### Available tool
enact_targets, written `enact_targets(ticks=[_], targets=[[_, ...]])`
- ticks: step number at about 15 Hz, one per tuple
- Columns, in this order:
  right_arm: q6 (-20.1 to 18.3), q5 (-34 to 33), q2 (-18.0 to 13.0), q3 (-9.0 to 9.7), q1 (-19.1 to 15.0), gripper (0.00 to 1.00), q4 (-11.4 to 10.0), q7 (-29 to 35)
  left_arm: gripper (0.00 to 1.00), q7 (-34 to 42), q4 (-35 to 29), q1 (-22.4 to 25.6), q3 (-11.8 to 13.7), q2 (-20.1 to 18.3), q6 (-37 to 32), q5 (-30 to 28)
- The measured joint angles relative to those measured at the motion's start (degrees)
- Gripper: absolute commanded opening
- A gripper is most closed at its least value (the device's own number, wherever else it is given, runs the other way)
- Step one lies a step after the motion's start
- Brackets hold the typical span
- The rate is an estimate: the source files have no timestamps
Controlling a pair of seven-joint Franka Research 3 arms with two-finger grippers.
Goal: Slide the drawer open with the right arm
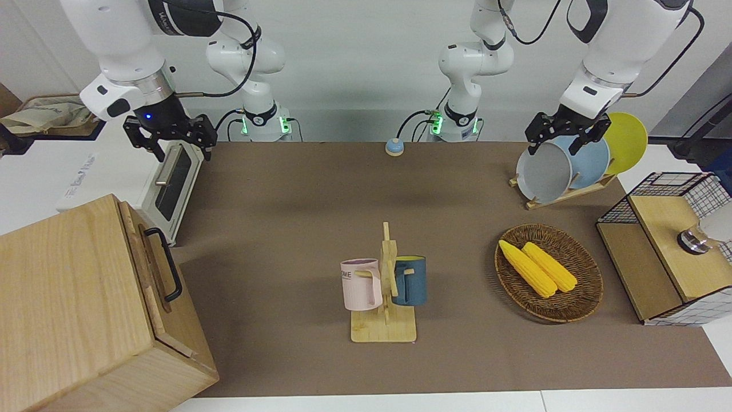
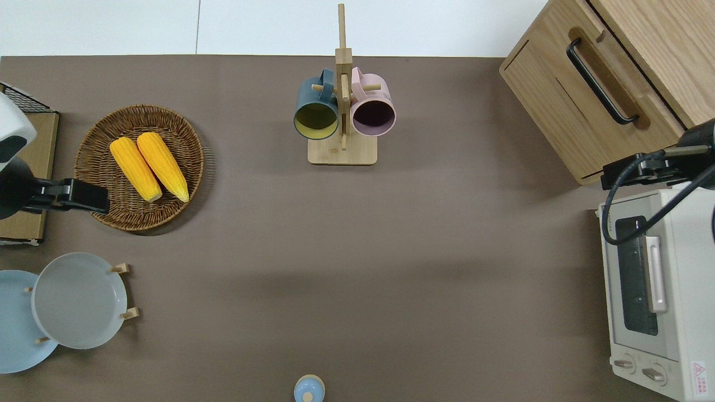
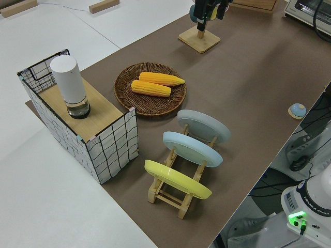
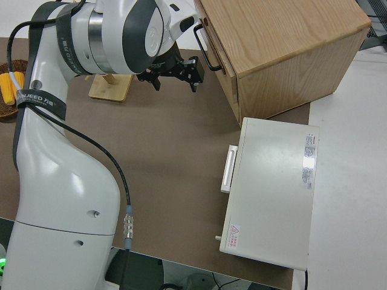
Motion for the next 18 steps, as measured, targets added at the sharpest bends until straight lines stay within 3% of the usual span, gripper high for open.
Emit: enact_targets(ticks=[7,9,13,18], targets=[[-0.04,-0.35,-0.04,0.3,0.16,0.983,0.3,0.0,0.99,0.0,0.0,0.0,0.0,0.0,0.0,0.0],[0.06,-3.57,-0.07,0.65,1.11,0.983,0.53,0.0,0.99,0.0,0.0,0.0,0.0,0.0,0.0,0.0],[1.48,-13.61,-0.08,1.13,6.41,0.983,0.76,0.0,0.99,0.0,0.0,0.0,0.0,0.0,0.0,0.0],[6.24,-26.9,0.23,1.54,11.95,0.981,0.24,0.02,0.99,0.0,0.0,0.0,0.0,0.0,0.0,0.0]])
